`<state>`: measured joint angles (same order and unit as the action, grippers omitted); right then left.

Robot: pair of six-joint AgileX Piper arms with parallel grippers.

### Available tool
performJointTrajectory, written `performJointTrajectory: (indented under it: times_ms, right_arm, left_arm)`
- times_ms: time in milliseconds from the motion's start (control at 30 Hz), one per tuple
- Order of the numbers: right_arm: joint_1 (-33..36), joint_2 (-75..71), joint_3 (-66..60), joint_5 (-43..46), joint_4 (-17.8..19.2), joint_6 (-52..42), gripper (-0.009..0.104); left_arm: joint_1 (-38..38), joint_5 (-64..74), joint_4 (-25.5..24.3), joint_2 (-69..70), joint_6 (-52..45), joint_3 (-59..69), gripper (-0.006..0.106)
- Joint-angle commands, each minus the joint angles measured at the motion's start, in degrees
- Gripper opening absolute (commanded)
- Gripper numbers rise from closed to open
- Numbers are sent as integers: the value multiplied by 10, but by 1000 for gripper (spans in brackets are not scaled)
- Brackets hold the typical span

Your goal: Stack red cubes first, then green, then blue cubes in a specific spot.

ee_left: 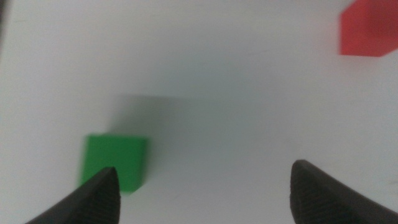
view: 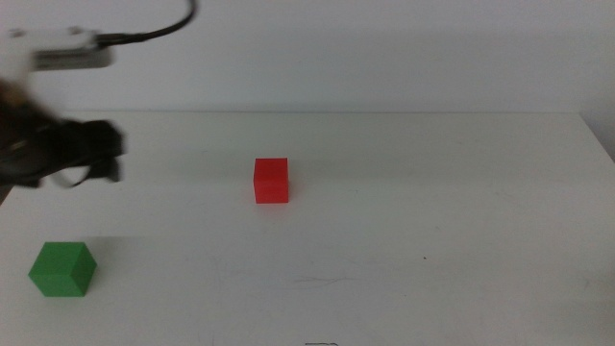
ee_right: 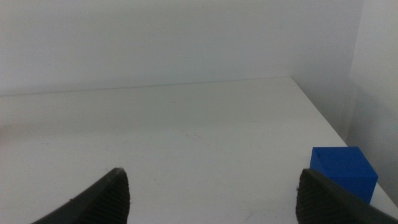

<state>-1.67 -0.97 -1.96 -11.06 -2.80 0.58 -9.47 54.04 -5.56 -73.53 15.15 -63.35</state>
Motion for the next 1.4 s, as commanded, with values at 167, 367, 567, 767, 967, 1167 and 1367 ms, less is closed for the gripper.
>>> performJointTrajectory:
  times_ms: [167,367,567,767,967,1167,1367]
  right_arm:
    - [-2,-9,13,43,5,-6,94]
    - [-2,-9,13,43,5,-6,94]
    - [-2,-9,13,43,5,-6,94]
    - [-2,-9,13,43,5,-6,94]
    - [-2,-9,13,43,5,-6,94]
    - [-2,-9,13,43,5,-6,94]
    - [-2,-9,13,43,5,-6,94]
  left_arm:
    - [-101,5,-36,-156,90,-177,94]
    - [-152,49,-36,-284,113,-323,94]
    - [-182,72,-30,-386,143,-434,94]
    - [-184,75,-7,-448,148,-489,94]
    - [-183,72,-9,-483,159,-491,94]
    - [-183,49,-25,-506,182,-491,94]
    - [-181,36,-38,-526,205,-490,94]
